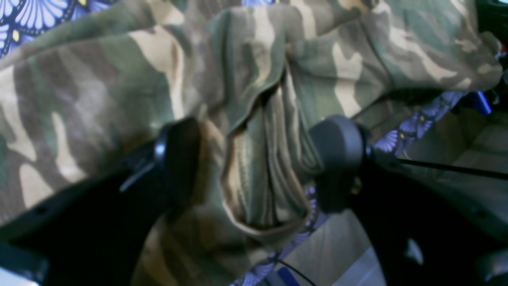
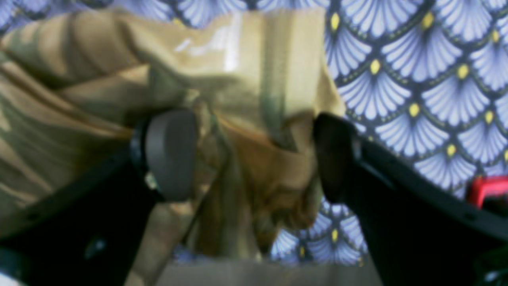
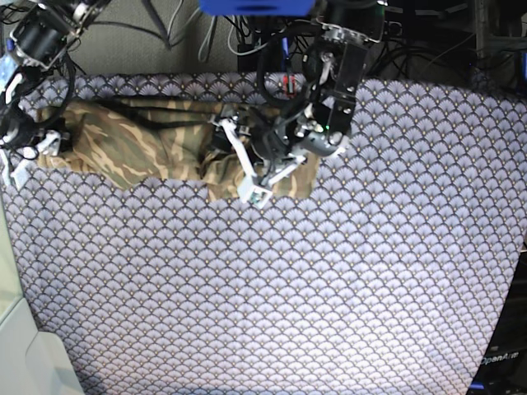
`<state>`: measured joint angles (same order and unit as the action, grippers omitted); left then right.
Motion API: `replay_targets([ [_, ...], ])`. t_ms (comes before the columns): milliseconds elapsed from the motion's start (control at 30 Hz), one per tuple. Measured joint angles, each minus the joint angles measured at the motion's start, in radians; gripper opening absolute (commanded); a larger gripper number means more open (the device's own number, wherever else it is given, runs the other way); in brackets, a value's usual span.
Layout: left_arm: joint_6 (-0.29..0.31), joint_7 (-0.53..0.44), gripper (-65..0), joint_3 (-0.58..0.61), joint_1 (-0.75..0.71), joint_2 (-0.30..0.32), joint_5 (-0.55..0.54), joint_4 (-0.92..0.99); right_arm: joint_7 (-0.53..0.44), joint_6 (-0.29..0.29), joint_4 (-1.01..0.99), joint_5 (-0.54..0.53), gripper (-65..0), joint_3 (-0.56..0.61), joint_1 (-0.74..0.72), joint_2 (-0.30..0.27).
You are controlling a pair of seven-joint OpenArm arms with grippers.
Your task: Fold the T-shirt properly
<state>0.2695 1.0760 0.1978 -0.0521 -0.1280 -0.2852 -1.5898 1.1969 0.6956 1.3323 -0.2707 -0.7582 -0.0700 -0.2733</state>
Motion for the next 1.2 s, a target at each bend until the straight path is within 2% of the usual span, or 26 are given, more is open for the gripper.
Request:
replay_targets([
  [67, 0.001, 0.000, -21.2, 0.000, 0.000, 0.001, -0.002, 0.000, -0.041, 0.000, -0.032, 0.002, -17.3, 0.000, -0.007, -0.010],
  [200, 0.001, 0.001, -21.2, 0.000, 0.000, 0.002, -0.003, 0.000, -0.049, 0.000, -0.030, 0.002, -17.3, 0.000, -0.006, -0.010],
  [533, 0.000, 0.003, -21.2, -0.002, 0.000, 0.002, -0.003, 0.004, -0.028, 0.003, -0.039, 0.006, -17.3, -0.005, -0.001, -0.059],
  [933, 0.000, 0.003, -21.2, -0.002, 0.000, 0.000, -0.002, 0.004, -0.040, 0.002, -0.047, 0.013, -17.3, -0.007, 0.002, -0.042],
  [1200, -0.005, 0.003, -21.2, -0.002, 0.001, 0.000, -0.002, 0.004, -0.039, -0.004, -0.012, 0.023, -17.5, -0.014, 0.015, 0.002],
])
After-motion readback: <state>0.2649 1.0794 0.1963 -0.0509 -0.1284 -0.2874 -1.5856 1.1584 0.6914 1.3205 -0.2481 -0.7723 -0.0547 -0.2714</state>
